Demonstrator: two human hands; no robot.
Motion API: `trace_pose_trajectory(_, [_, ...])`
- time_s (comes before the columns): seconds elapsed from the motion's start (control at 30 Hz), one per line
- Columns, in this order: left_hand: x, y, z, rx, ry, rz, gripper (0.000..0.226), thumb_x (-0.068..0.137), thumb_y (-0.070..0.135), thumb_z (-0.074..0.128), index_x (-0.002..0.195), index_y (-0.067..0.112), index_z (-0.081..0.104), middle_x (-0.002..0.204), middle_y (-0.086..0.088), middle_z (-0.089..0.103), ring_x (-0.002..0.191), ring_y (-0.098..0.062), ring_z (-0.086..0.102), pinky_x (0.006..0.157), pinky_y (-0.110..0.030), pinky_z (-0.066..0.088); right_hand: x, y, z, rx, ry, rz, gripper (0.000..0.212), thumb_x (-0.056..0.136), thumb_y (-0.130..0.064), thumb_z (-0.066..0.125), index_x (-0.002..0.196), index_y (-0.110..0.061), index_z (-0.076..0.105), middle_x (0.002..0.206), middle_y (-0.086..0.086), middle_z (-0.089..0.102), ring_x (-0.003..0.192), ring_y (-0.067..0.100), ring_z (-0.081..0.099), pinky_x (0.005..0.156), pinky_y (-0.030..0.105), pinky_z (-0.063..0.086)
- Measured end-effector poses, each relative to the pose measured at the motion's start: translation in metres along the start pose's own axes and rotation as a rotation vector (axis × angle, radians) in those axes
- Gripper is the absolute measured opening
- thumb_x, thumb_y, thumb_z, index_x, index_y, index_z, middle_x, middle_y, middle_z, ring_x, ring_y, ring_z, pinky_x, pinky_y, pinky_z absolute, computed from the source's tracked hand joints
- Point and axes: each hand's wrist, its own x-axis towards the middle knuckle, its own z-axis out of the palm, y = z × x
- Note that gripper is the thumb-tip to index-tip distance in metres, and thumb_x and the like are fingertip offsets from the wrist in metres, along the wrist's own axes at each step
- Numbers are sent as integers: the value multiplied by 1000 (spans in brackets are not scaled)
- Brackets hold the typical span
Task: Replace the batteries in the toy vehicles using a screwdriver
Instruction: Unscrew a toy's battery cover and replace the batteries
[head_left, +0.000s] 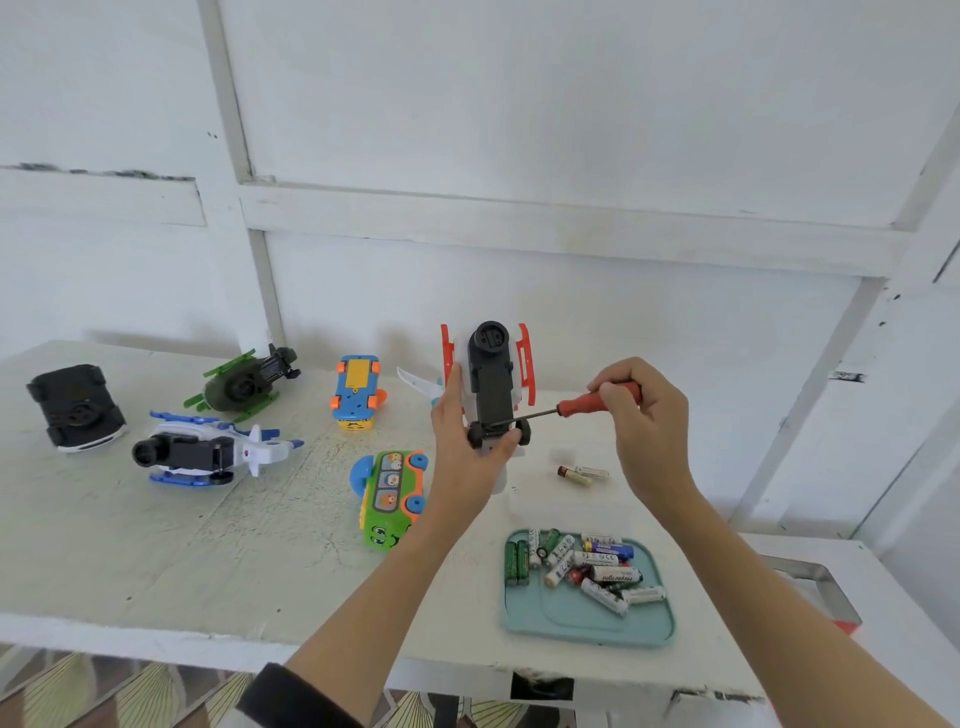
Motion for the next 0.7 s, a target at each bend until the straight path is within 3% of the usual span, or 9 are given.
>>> trace_pose_trajectory(0.07, [-1, 0, -1, -12, 0, -6, 99, 69, 32, 72, 153, 36, 18, 130, 10, 37, 118, -37, 56, 87, -50, 57, 0, 0, 1, -55, 11, -23, 15, 77, -4, 43, 71, -8, 57, 63, 19, 61, 62, 3, 64, 52, 24, 40])
trace_pose_trajectory(0.13, [-2, -1, -1, -23, 9, -10, 100, 70, 31, 73, 153, 36, 18, 134, 3, 35, 115, -37, 58, 84, -50, 58, 2, 3, 1, -125, 24, -48, 14, 75, -6, 45, 71, -9, 59, 66, 11, 60, 62, 6, 57, 52, 13, 36])
trace_pose_trajectory(0.37, [0, -7, 1, -28, 6, -1, 98, 69, 36, 74, 150, 45, 19, 136, 2, 36, 114, -40, 59, 83, -51, 58, 8, 4, 2, -242, 6, -155, 16, 71, -13, 45, 68, -4, 59, 68, 6, 57, 67, 24, 54, 53, 20, 39])
trace_pose_trajectory(0.43, [1, -3, 1, -38, -1, -5, 98, 72, 29, 74, 152, 37, 19, 134, 0, 36, 114, -35, 59, 81, -44, 60, 10, 4, 1, -234, -4, -174, 19, 69, -17, 44, 67, -4, 58, 67, 6, 56, 66, 24, 54, 52, 17, 38])
trace_pose_trajectory(0.57, [2, -2, 3, -67, -10, 11, 90, 83, -5, 70, 152, 22, 18, 124, 4, 37, 110, -15, 58, 74, -11, 52, 14, 5, -1, -220, -13, -219, 22, 68, -22, 41, 65, -6, 56, 65, 6, 55, 62, 17, 50, 53, 12, 37])
trace_pose_trajectory(0.7, [2, -5, 5, -58, -20, 21, 89, 84, -8, 67, 149, 28, 18, 129, -1, 35, 107, -7, 60, 73, -12, 53, 16, 4, -2, -247, -31, -271, 22, 68, -19, 40, 65, -4, 56, 63, 5, 53, 63, 10, 48, 55, 9, 37])
